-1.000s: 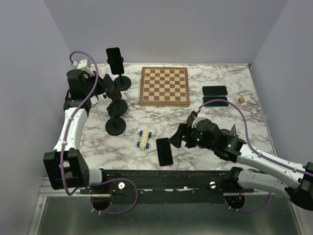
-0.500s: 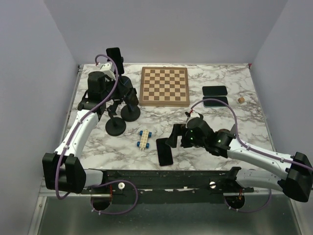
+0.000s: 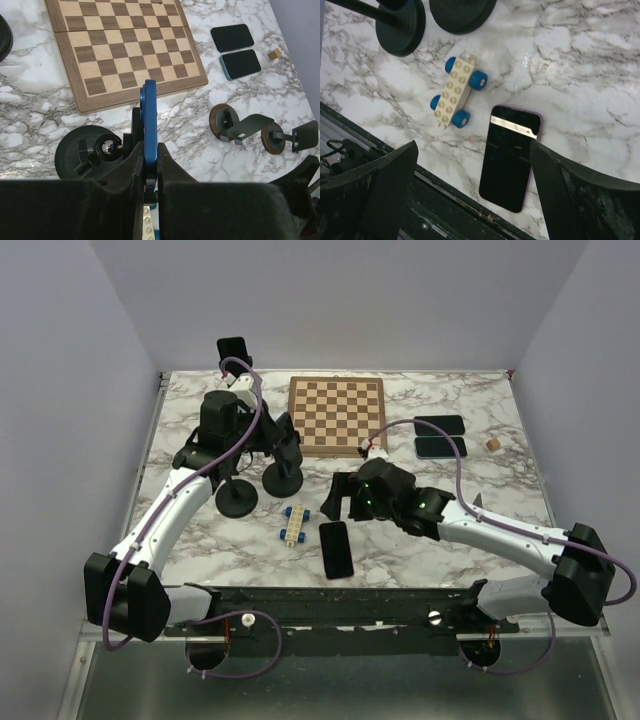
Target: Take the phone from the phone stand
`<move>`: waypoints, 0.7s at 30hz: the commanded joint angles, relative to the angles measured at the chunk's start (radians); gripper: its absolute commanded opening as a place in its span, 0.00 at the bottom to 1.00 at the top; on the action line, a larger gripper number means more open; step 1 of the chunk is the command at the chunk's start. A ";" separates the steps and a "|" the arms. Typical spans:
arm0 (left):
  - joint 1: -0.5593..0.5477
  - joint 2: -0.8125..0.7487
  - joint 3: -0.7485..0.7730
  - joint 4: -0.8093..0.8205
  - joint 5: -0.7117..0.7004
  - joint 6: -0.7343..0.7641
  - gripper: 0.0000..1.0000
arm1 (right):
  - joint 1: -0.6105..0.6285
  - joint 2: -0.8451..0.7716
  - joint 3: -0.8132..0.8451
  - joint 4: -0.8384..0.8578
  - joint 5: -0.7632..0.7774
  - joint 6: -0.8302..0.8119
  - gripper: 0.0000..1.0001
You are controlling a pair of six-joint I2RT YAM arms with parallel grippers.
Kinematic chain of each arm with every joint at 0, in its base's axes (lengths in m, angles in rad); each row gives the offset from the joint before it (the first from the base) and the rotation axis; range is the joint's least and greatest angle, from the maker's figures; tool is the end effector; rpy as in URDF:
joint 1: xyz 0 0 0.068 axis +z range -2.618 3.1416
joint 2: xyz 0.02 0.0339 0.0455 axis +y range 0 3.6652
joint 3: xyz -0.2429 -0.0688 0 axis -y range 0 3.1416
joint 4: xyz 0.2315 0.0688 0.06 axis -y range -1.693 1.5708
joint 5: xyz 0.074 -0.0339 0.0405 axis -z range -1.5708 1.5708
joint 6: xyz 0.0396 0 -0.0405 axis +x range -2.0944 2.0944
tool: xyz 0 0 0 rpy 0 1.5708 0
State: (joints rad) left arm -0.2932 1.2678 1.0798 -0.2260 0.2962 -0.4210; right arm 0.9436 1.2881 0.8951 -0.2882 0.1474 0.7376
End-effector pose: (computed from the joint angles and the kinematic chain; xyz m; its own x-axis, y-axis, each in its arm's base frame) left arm 0.2729 -0.0945 0.3160 -0.5690 -0.2365 -0.7876 0.3284 0.8127 -0.4813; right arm 0.1673 0.2209 0.2423 -0.7671 0.0752 -0.6371 -0.2946 0.8409 0.4540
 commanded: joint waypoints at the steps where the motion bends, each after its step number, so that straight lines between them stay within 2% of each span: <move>1: -0.011 0.015 0.013 0.001 0.155 -0.095 0.30 | 0.008 0.085 0.082 0.027 0.032 -0.054 1.00; 2: -0.011 0.008 0.006 0.014 0.173 -0.097 0.40 | 0.007 0.103 0.090 0.051 0.022 -0.057 1.00; 3: -0.012 0.001 -0.001 0.029 0.185 -0.098 0.47 | 0.007 0.123 0.099 0.065 0.008 -0.062 1.00; 6: -0.011 -0.031 -0.006 0.037 0.189 -0.079 0.60 | 0.007 0.179 0.158 0.070 -0.005 -0.091 1.00; 10: -0.011 -0.077 0.015 0.003 0.169 -0.036 0.67 | 0.007 0.219 0.242 0.079 -0.039 -0.189 1.00; 13: -0.011 -0.133 0.013 0.003 0.153 -0.009 0.68 | 0.007 0.220 0.275 0.133 -0.060 -0.286 1.00; 17: -0.009 -0.219 -0.010 0.014 0.071 0.021 0.73 | -0.001 0.226 0.330 0.187 -0.073 -0.389 1.00; 21: 0.005 -0.258 -0.032 0.026 0.031 0.025 0.79 | -0.029 0.298 0.471 0.136 -0.097 -0.419 1.00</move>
State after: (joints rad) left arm -0.2985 1.0508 1.0748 -0.2218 0.3908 -0.4263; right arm 0.9333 1.5234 1.2465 -0.1661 0.0883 0.4099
